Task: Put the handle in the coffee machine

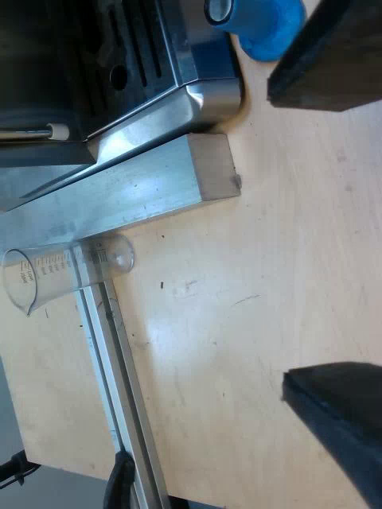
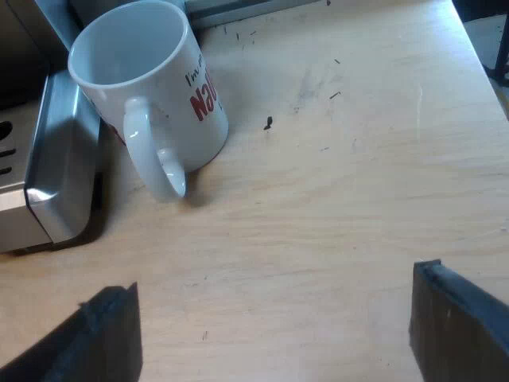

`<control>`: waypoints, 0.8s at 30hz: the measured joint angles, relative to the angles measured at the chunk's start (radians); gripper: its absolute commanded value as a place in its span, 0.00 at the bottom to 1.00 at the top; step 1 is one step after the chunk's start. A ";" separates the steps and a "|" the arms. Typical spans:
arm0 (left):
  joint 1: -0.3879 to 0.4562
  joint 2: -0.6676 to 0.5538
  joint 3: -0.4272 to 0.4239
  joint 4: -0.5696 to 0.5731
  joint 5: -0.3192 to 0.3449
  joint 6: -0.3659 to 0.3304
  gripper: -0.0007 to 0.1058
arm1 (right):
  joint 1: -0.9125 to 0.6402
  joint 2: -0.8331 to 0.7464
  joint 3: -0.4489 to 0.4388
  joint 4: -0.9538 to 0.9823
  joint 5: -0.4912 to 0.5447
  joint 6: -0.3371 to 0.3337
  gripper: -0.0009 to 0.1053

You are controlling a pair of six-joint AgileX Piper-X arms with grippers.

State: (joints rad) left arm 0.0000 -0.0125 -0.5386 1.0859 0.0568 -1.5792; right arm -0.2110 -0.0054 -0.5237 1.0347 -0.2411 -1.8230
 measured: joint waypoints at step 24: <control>0.000 0.000 0.000 0.000 0.000 0.000 0.64 | 0.066 0.000 0.000 0.000 0.006 0.001 0.68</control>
State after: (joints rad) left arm 0.0000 -0.0125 -0.5386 1.0859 0.0568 -1.5792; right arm -0.1455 -0.0054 -0.5237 1.0347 -0.2351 -1.8221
